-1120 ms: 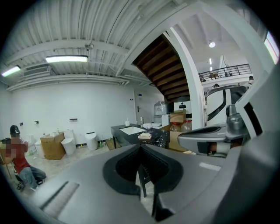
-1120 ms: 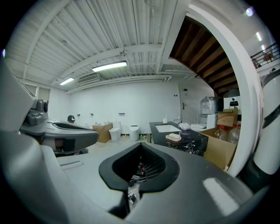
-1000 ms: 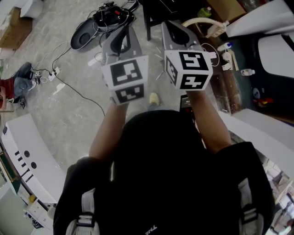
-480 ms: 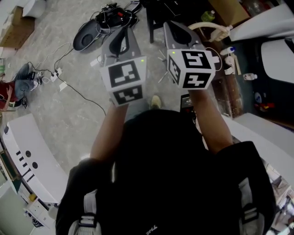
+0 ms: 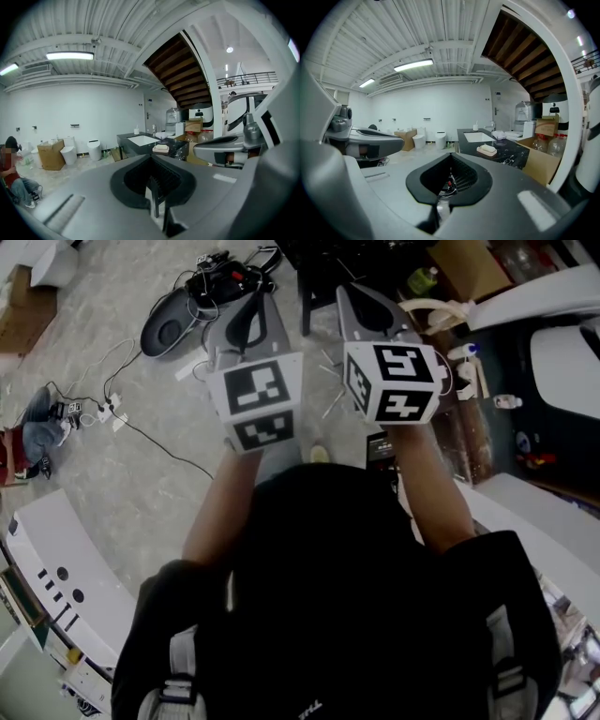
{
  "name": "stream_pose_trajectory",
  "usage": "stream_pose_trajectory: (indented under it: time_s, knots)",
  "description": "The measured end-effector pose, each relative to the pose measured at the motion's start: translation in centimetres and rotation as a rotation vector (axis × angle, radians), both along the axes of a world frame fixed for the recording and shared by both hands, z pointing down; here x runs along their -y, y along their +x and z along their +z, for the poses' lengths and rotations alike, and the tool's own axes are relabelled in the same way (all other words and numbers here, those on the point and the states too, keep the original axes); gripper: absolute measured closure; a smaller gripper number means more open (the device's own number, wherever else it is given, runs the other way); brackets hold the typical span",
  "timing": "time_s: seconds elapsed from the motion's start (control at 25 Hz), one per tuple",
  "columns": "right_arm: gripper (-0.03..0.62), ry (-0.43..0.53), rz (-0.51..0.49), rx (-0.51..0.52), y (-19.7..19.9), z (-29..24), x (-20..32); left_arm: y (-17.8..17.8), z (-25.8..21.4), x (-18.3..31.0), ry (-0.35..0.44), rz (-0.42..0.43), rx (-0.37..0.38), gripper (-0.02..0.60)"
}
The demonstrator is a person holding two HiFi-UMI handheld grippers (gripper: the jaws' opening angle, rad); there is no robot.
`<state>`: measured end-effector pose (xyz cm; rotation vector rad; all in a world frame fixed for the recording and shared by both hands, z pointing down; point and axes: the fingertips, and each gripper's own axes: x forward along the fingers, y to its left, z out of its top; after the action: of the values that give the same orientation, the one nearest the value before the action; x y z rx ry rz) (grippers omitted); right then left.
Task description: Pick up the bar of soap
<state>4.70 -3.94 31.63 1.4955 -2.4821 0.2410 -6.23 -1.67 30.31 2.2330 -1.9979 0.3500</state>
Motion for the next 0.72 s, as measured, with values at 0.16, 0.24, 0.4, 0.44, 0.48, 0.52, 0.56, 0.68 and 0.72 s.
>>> stream_pose_trajectory:
  time_s: [0.16, 0.24, 0.4, 0.44, 0.48, 0.52, 0.56, 0.68, 0.72]
  knots:
    - [0.580, -0.003, 0.014, -0.006, -1.3, 0.0, 3.8, -1.5, 0.0, 3.9, -0.003, 0.011, -0.004, 0.586]
    - [0.580, -0.005, 0.018, -0.009, -2.0, -0.1, 5.4, -2.2, -0.1, 5.7, -0.005, 0.015, -0.006, 0.586]
    - [0.580, -0.006, 0.029, -0.013, -3.0, -0.5, 8.1, -3.1, -0.5, 8.6, -0.005, 0.028, -0.007, 0.586]
    - [0.580, -0.006, 0.034, -0.014, -3.1, -0.5, 8.7, -3.3, -0.5, 9.2, -0.006, 0.033, -0.009, 0.586]
    - [0.580, -0.005, 0.040, -0.016, -3.3, -0.6, 9.3, -3.4, -0.5, 9.7, -0.006, 0.039, -0.010, 0.586]
    - [0.580, -0.004, 0.045, -0.016, -3.5, -0.8, 9.9, -3.6, -0.6, 10.3, -0.007, 0.045, -0.011, 0.586]
    - [0.580, -0.003, 0.049, -0.017, -3.7, -0.9, 10.3, -3.7, -0.6, 10.8, -0.008, 0.050, -0.011, 0.586]
    - [0.580, -0.004, 0.064, -0.025, -4.0, -1.0, 11.5, -3.9, -0.6, 12.2, -0.012, 0.068, -0.016, 0.586]
    - [0.580, -0.005, 0.071, -0.028, -4.0, -1.0, 11.9, -3.9, -0.6, 12.7, -0.012, 0.074, -0.018, 0.586]
